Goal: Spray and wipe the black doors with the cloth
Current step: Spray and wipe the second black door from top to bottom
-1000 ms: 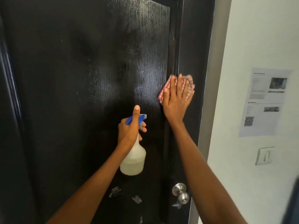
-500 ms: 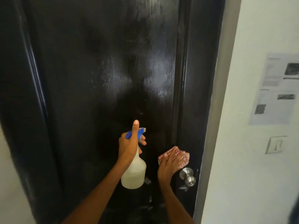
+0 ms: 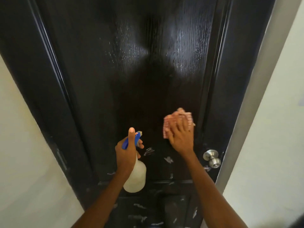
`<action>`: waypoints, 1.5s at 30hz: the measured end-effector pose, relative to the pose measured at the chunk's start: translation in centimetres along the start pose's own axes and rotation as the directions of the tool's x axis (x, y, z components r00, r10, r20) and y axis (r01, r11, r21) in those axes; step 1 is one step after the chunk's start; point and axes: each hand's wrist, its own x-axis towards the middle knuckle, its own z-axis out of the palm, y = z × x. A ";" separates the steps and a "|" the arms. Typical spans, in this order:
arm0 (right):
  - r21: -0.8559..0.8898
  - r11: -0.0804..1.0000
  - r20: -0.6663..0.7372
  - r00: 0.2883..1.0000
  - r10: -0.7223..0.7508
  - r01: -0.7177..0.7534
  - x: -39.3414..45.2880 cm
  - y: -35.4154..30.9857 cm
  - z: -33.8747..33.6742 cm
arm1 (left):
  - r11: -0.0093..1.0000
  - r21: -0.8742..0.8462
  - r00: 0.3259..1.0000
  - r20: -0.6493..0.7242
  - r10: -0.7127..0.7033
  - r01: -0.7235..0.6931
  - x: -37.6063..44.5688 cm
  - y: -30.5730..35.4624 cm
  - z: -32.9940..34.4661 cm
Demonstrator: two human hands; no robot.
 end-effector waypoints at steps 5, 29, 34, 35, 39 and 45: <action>0.205 0.672 -0.084 0.671 0.737 -0.712 0.3 -2.4 0.7 | 0.998 0.002 0.998 -0.020 -0.058 0.058 -0.2 -0.9 -3.8; 0.020 0.947 0.104 0.941 -0.321 0.320 -15.5 -12.3 14.8 | 1.000 0.006 1.000 -0.025 -0.018 0.018 2.0 -15.9 -10.5; -0.068 0.870 -0.024 0.871 -0.490 0.488 -12.5 -10.4 14.1 | 0.993 0.005 0.991 -0.061 0.121 -0.121 1.3 -20.4 -10.8; -0.089 0.887 -0.078 0.885 -0.459 0.453 -10.9 -9.9 13.8 | 0.991 0.006 0.989 -0.071 0.132 -0.132 1.3 -20.9 -11.0; -0.119 0.989 -0.319 0.940 -0.118 0.084 -5.8 -10.2 12.1 | 0.979 -0.096 0.981 -0.084 0.174 -0.182 1.3 -23.0 -11.9; -0.180 0.976 -0.348 0.921 -0.176 0.119 -8.3 -14.1 15.1 | 0.948 -0.150 0.957 -0.114 0.266 -0.281 1.3 -27.7 -13.8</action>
